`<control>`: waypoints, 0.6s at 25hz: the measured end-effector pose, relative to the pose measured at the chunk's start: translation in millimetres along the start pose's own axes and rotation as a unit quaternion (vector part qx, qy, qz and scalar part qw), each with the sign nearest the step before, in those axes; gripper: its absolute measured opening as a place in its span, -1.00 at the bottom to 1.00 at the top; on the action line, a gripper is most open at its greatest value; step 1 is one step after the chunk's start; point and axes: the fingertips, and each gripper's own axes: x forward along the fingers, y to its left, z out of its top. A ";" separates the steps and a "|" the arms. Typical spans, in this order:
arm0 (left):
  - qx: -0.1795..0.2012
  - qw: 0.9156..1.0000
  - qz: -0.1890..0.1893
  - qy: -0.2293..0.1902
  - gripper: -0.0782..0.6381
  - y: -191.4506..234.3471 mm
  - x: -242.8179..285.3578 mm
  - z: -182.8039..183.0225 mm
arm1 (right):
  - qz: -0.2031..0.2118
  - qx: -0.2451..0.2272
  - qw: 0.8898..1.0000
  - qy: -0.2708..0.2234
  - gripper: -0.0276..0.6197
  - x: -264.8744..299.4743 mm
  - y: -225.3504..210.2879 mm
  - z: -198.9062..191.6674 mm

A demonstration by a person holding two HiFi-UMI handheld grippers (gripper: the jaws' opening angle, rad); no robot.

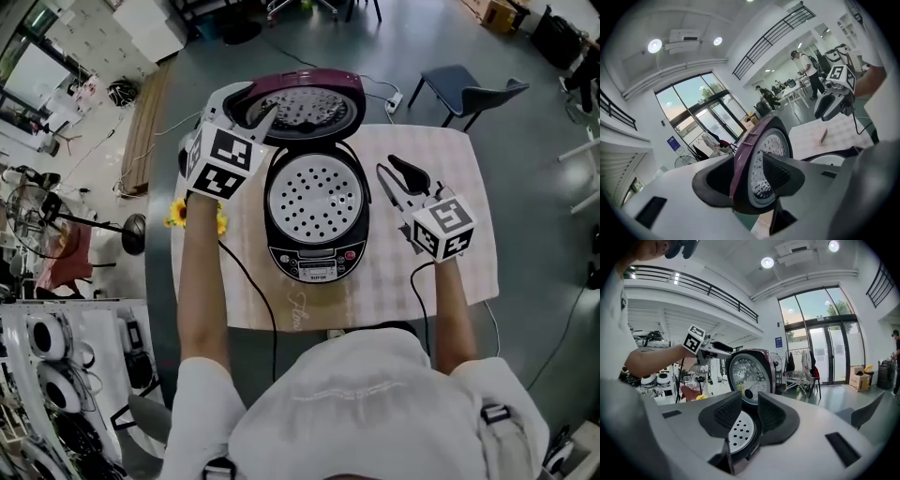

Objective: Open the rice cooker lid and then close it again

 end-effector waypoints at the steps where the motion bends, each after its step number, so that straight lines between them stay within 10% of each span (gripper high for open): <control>1: 0.010 1.000 -0.002 0.002 -0.19 0.4 4.0 1.8 | 0.001 -0.002 1.000 0.004 -0.54 1.9 0.2 -1.8; 15: 0.052 0.995 -0.079 0.016 -0.02 -3.4 29.9 7.1 | -0.016 -0.014 0.999 0.028 -0.63 1.3 -2.5 -18.1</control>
